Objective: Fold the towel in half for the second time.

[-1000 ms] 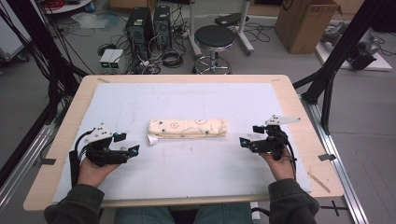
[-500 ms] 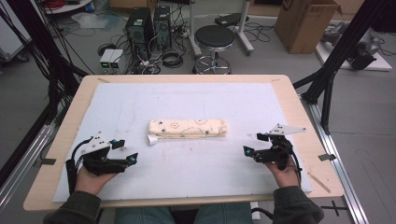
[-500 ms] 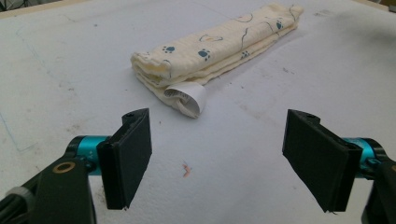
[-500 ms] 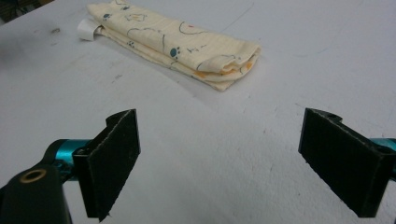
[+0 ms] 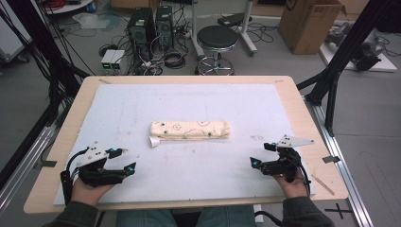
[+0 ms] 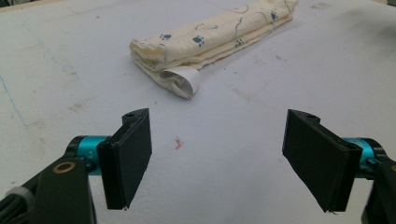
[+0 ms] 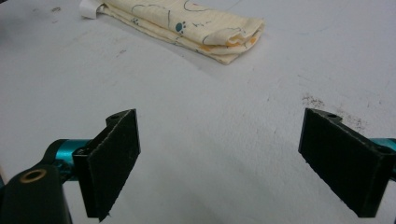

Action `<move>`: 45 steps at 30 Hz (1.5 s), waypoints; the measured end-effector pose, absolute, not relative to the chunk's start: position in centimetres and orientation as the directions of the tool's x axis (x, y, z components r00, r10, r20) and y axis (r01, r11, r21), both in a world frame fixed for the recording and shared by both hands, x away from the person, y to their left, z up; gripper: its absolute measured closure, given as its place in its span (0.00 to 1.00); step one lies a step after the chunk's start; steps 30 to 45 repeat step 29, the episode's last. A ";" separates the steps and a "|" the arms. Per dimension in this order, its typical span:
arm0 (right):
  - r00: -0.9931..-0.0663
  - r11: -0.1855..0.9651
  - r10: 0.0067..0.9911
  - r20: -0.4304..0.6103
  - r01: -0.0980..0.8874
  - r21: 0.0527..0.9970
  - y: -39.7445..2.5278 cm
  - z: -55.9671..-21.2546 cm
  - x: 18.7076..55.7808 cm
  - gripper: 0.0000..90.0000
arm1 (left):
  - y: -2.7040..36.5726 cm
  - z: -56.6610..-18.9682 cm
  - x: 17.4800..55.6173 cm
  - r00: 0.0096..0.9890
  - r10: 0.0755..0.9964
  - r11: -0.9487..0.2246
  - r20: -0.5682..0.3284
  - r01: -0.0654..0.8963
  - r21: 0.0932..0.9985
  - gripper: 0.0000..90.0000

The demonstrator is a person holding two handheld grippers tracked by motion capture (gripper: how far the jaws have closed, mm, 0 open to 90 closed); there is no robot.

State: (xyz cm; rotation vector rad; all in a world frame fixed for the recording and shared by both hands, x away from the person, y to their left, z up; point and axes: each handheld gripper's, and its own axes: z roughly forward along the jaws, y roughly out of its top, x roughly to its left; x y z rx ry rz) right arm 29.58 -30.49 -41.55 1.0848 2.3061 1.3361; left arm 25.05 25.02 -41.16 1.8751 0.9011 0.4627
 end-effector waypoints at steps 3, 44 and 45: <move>-0.682 0.292 0.718 0.138 0.475 0.830 -30.7 -41.6 29.3 0.13 | 24.9 -41.2 24.8 0.657 0.752 -0.266 -0.059 0.385 0.884 0.27; -0.691 0.305 0.710 0.138 0.478 0.824 -30.4 -42.2 28.7 0.13 | 24.5 -41.9 24.5 0.663 0.747 -0.280 -0.050 0.381 0.881 0.27; -0.691 0.305 0.710 0.138 0.478 0.824 -30.4 -42.2 28.7 0.13 | 24.5 -41.9 24.5 0.663 0.747 -0.280 -0.050 0.381 0.881 0.27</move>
